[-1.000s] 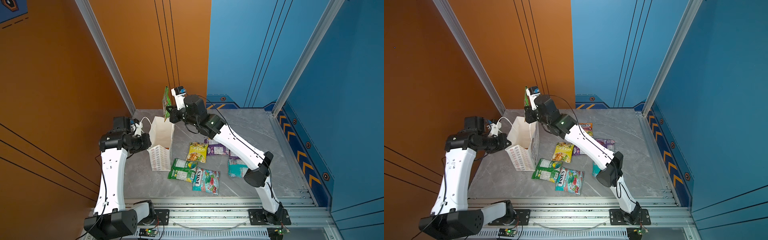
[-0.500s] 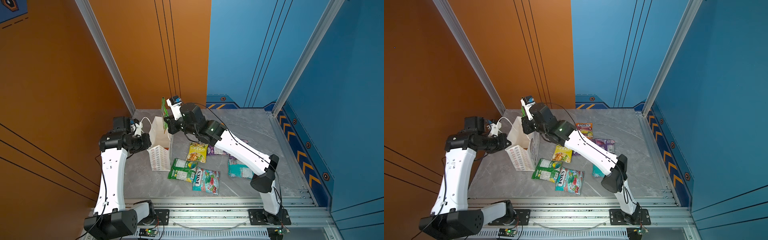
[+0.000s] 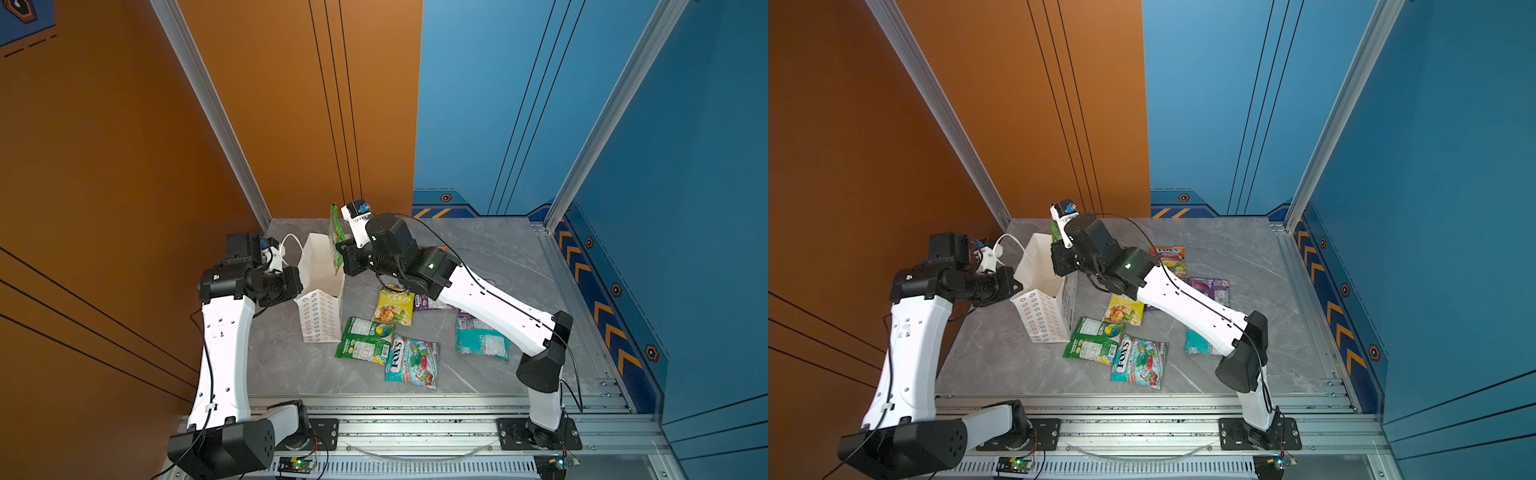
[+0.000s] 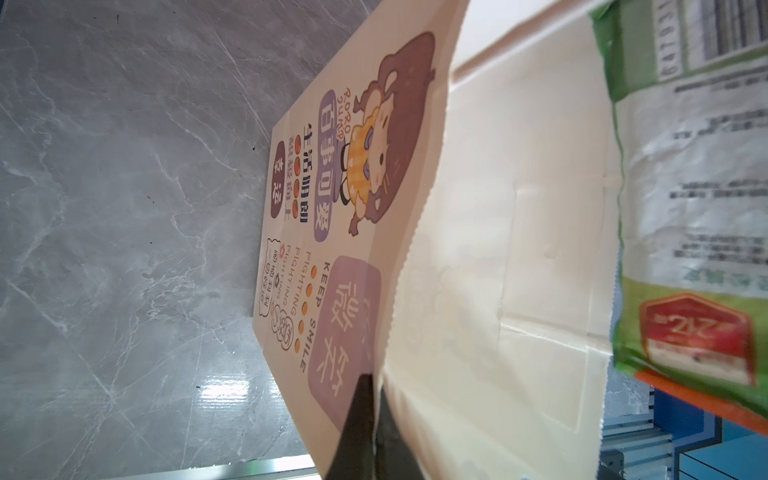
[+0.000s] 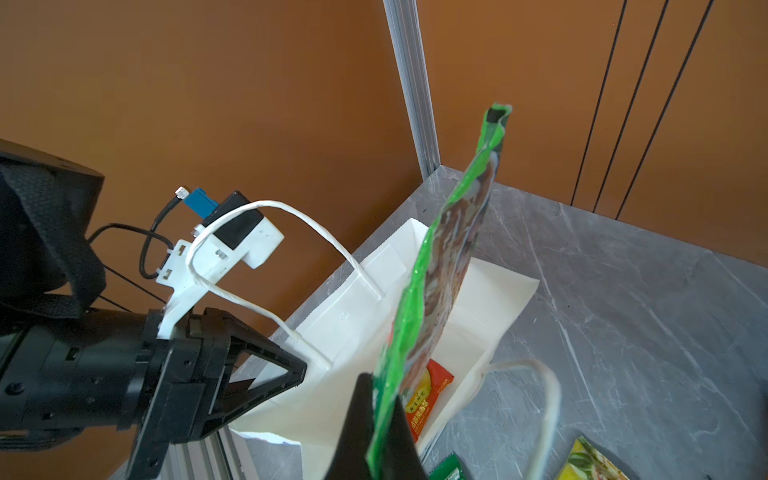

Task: Place the snacks into the paper bag
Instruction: 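Lower the green packet into the bag and open the right gripper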

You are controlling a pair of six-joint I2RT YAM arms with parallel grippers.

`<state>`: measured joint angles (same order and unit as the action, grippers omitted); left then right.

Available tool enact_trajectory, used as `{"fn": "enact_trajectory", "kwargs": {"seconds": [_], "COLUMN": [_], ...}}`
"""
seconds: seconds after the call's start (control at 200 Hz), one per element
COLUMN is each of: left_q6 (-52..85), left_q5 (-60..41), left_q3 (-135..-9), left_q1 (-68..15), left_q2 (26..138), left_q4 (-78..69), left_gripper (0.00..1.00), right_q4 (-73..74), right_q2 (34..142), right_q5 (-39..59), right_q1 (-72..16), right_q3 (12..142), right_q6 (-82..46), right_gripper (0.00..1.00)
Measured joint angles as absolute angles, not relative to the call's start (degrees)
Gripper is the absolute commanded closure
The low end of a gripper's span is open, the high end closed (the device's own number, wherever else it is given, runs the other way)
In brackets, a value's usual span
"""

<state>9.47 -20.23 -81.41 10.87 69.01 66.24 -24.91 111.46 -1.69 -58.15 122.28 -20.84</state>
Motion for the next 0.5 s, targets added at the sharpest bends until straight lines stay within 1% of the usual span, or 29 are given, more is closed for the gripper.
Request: {"fn": "enact_trajectory", "kwargs": {"seconds": [0.5], "left_q6": [9.45], "left_q5": [-20.23], "left_q3": [-81.41], "left_q1": [10.87], "left_q2": [69.21], "left_q4": [66.22], "left_gripper": [0.95], "right_q4": [-23.14], "right_q2": [113.73], "right_q5": [-1.02], "right_q1": [-59.79], "right_q3": [122.32], "right_q6": [-25.52], "right_gripper": [1.00]}}
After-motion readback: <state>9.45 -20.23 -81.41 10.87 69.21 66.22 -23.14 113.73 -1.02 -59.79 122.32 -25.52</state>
